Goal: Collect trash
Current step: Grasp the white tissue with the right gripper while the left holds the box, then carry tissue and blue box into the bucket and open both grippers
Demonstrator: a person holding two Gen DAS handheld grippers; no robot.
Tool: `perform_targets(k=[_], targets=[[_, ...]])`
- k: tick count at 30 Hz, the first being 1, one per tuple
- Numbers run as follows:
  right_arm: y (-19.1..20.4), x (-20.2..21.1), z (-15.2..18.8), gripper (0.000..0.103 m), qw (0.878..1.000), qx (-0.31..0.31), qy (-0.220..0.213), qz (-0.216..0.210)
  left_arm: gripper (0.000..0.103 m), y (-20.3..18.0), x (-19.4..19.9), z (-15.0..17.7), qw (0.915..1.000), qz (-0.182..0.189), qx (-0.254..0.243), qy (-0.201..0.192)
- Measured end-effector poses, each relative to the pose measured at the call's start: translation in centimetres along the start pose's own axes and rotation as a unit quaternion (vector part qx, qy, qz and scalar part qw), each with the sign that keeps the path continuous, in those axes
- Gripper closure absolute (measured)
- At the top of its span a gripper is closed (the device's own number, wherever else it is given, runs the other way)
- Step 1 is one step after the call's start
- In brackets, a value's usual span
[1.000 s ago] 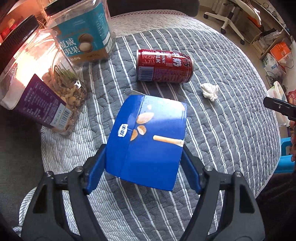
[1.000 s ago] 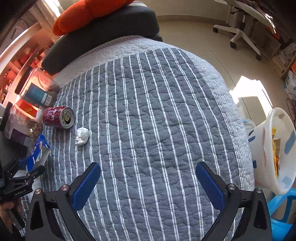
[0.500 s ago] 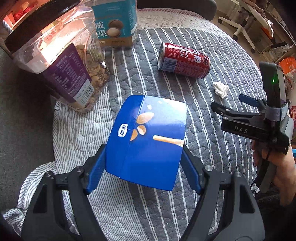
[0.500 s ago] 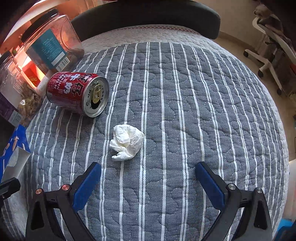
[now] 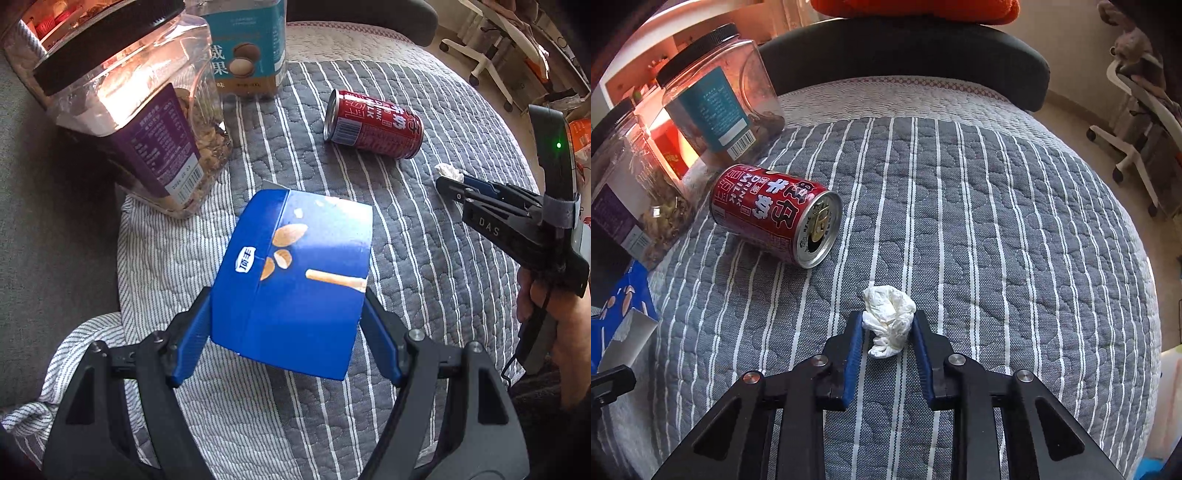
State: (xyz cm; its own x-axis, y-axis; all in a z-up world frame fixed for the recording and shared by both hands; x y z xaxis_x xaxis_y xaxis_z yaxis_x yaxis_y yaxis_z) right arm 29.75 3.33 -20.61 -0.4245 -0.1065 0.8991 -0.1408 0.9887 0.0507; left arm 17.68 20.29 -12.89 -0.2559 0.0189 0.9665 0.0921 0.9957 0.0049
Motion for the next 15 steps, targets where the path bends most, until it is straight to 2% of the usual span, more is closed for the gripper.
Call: perform_targets(k=[6, 15], targets=[[-2.3, 2.9, -0.8, 0.077, 0.999, -0.027, -0.010, -0.024, 0.026, -2.2, 1.1, -0.8, 0.9998, 0.007, -0.008, -0.014], [-9.8, 8.3, -0.6, 0.077, 0.996, -0.078, -0.030, -0.010, 0.026, -9.5, 2.2, -3.3, 0.9972, 0.033, -0.055, -0.039]])
Point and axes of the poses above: each gripper's, at about its wrist camera, not at the fingertips, and x roughly against the way its jaws point, y to its left, z to its underside, the point moved 6 cm from there along -x, roughly the way its jaws point, and after that the axes turned 7 degrees about -x, right-handed, at the moved point
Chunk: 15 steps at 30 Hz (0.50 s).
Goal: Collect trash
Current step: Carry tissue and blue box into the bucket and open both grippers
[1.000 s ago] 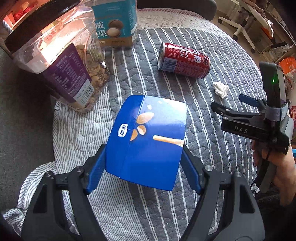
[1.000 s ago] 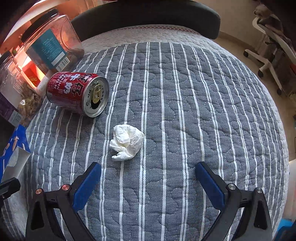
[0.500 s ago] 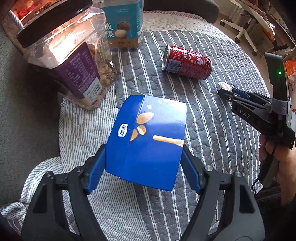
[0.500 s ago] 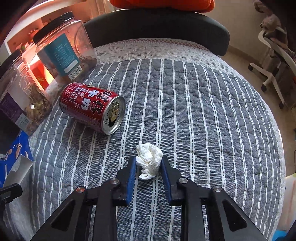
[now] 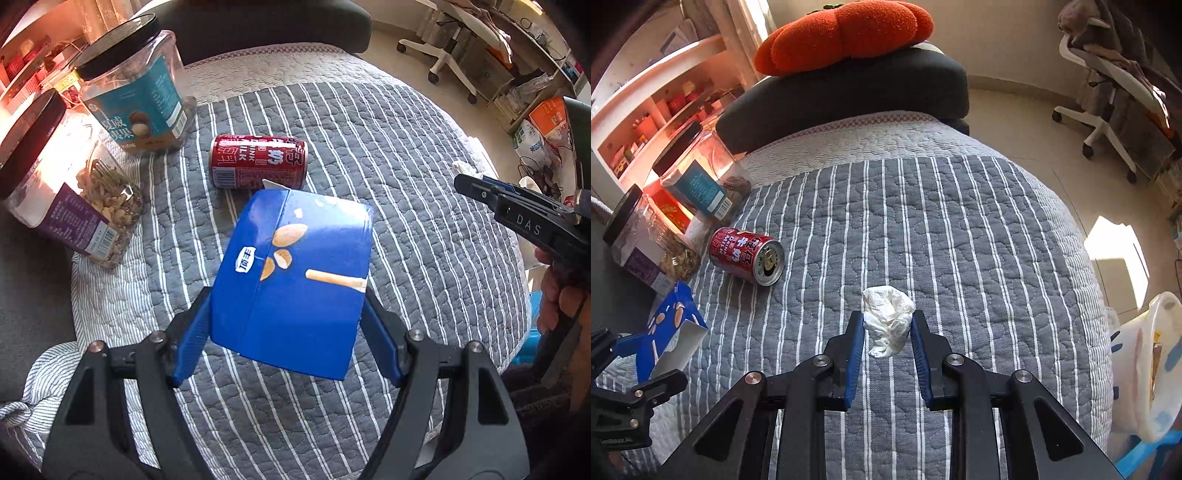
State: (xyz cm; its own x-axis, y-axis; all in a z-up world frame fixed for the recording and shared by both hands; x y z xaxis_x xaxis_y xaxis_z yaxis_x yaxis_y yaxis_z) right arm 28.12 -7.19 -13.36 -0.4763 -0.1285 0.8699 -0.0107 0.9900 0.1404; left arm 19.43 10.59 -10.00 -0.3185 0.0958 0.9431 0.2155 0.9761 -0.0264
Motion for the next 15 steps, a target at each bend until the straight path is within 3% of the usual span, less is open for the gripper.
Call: perform_targets(k=[15], targets=[[-15.7, 9.8, 1.0, 0.077, 0.993, -0.106, -0.036, 0.042, 0.026, -13.8, -0.4, -4.6, 0.9943, 0.053, -0.087, -0.030]])
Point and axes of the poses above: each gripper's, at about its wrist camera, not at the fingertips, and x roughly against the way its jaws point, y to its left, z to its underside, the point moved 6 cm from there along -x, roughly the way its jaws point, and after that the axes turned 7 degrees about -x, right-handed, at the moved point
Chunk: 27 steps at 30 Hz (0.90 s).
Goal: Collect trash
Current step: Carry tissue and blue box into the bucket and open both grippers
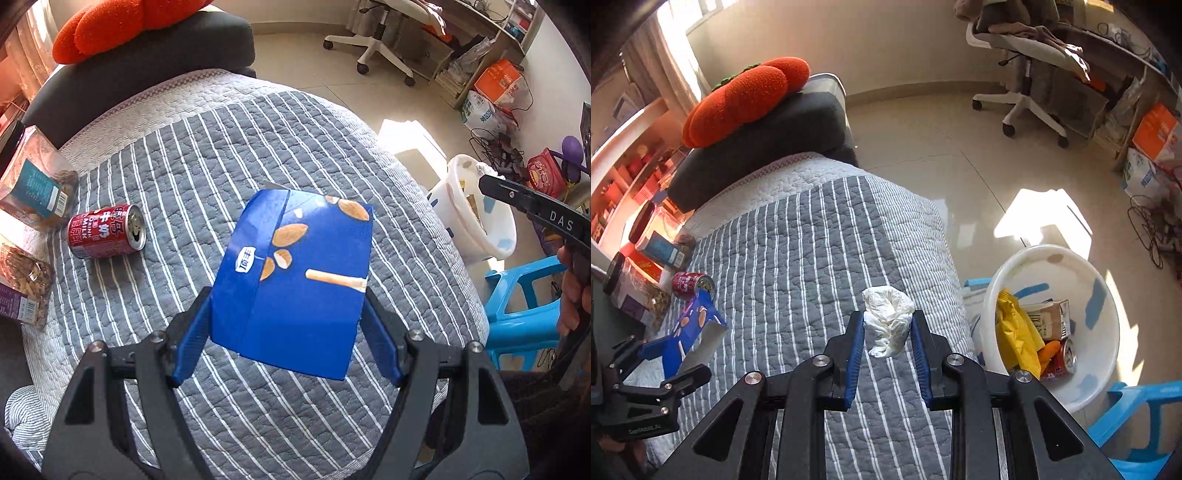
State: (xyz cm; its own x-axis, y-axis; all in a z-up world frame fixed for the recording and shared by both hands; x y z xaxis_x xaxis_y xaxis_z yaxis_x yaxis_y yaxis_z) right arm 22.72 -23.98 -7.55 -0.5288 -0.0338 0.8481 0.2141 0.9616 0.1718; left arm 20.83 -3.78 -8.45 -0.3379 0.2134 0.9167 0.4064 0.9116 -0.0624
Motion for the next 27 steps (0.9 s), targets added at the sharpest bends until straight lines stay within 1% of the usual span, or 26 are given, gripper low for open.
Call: perform_targets(k=[5, 11, 15, 17, 19, 20, 21, 22, 23, 25, 27], targets=[[-6.5, 1.5, -0.4, 0.077, 0.998, -0.058, -0.002, 0.019, 0.026, -4.2, -0.7, -1.4, 0.9993, 0.017, -0.031, -0.008], [-13.9, 2.5, -0.3, 0.076, 0.992, -0.122, 0.001, 0.043, 0.026, -8.5, -1.4, -2.9, 0.9974, 0.032, -0.062, -0.017], [-16.9, 2.6, 0.3, 0.074, 0.987, -0.154, 0.007, 0.046, 0.026, -10.8, -2.0, -4.0, 0.9957, 0.038, -0.081, -0.023], [-17.9, 2.3, 0.5, 0.073, 0.985, -0.163, 0.012, 0.047, 0.026, -12.0, -2.4, -4.7, 0.9949, 0.041, -0.090, -0.023], [-18.4, 2.3, 0.4, 0.070, 0.985, -0.166, 0.012, 0.048, 0.026, -12.9, -2.8, -5.4, 0.9940, 0.044, -0.098, -0.022], [-18.7, 2.3, 0.4, 0.063, 0.984, -0.169, 0.014, 0.047, 0.026, -13.5, -3.0, -5.8, 0.9934, 0.044, -0.104, -0.022], [-19.0, 2.4, 0.4, 0.048, 0.984, -0.174, 0.016, 0.046, 0.026, -14.0, -3.3, -6.1, 0.9927, 0.043, -0.110, -0.021], [-19.3, 2.5, 0.4, 0.042, 0.982, -0.183, 0.014, 0.047, 0.026, -14.5, -3.6, -6.4, 0.9922, 0.042, -0.116, -0.020], [-19.6, 2.7, 0.3, 0.038, 0.980, -0.192, 0.009, 0.046, 0.026, -15.0, -3.8, -6.7, 0.9916, 0.042, -0.121, -0.020], [-20.0, 3.3, 0.0, 0.038, 0.978, -0.204, 0.002, 0.033, 0.026, -16.2, -4.4, -7.5, 0.9904, 0.041, -0.130, -0.019], [-20.5, 3.9, -0.2, 0.036, 0.977, -0.210, -0.002, 0.030, 0.026, -17.6, -4.7, -8.3, 0.9888, 0.043, -0.141, -0.021]])
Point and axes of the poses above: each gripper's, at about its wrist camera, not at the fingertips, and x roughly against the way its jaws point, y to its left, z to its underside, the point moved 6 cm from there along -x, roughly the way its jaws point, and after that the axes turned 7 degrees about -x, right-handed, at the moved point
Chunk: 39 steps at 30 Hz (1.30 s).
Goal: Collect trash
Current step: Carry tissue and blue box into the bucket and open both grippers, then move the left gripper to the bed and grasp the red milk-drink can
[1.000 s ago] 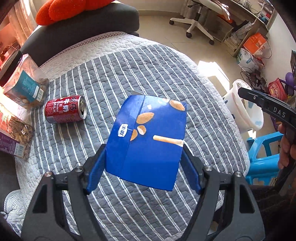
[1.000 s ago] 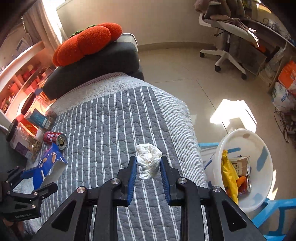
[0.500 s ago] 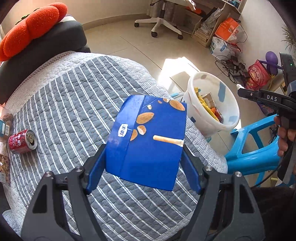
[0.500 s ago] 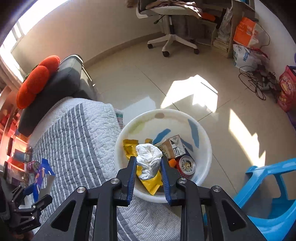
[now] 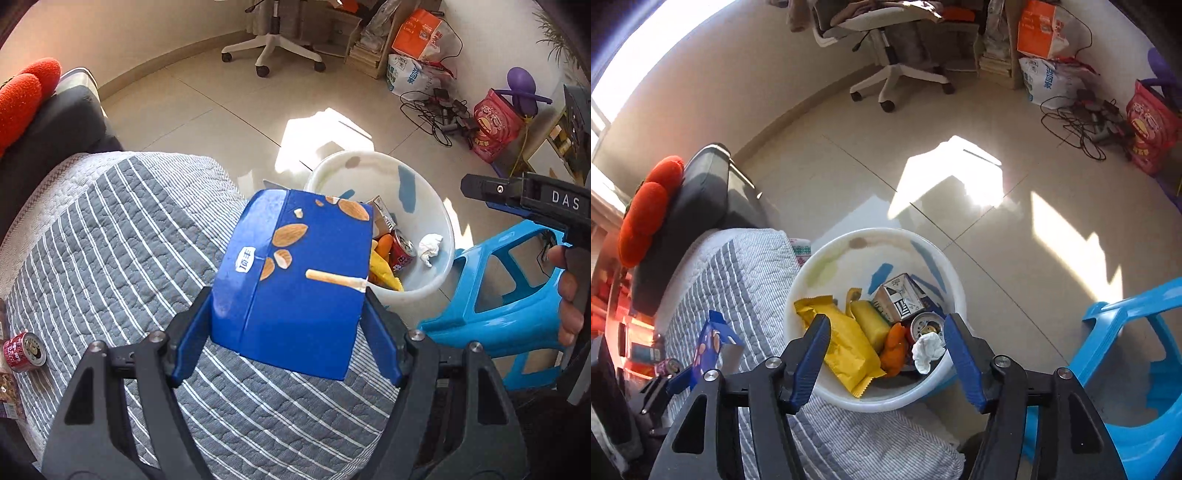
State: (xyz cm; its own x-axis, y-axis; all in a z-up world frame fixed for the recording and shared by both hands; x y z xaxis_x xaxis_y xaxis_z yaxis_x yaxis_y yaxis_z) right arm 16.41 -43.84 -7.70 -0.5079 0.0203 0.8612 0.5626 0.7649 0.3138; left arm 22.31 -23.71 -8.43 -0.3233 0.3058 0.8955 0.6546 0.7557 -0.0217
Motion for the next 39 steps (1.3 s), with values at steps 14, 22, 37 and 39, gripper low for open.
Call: perform_targets(k=[14, 22, 37, 39], targets=[[-4.3, 2.3, -1.0, 0.027, 0.998, -0.029, -0.025, 0.047, 0.003, -4.2, -3.0, -3.5, 0.9945, -0.036, -0.094, -0.027], [-2.3, 2.4, -0.5, 0.024, 0.998, 0.005, -0.030, 0.051, 0.001, 0.0, -0.6, -0.5, 0.9967, -0.058, -0.054, -0.016], [6.0, 1.0, 3.3, 0.019, 0.995, 0.093, -0.001, 0.040, 0.001, 15.6, 4.0, 10.6, 0.9731, -0.151, 0.172, 0.027], [6.9, 0.5, 3.7, 0.019, 0.994, 0.101, 0.006, 0.040, 0.001, 17.7, 4.2, 11.7, 0.9636, -0.164, 0.209, 0.028]])
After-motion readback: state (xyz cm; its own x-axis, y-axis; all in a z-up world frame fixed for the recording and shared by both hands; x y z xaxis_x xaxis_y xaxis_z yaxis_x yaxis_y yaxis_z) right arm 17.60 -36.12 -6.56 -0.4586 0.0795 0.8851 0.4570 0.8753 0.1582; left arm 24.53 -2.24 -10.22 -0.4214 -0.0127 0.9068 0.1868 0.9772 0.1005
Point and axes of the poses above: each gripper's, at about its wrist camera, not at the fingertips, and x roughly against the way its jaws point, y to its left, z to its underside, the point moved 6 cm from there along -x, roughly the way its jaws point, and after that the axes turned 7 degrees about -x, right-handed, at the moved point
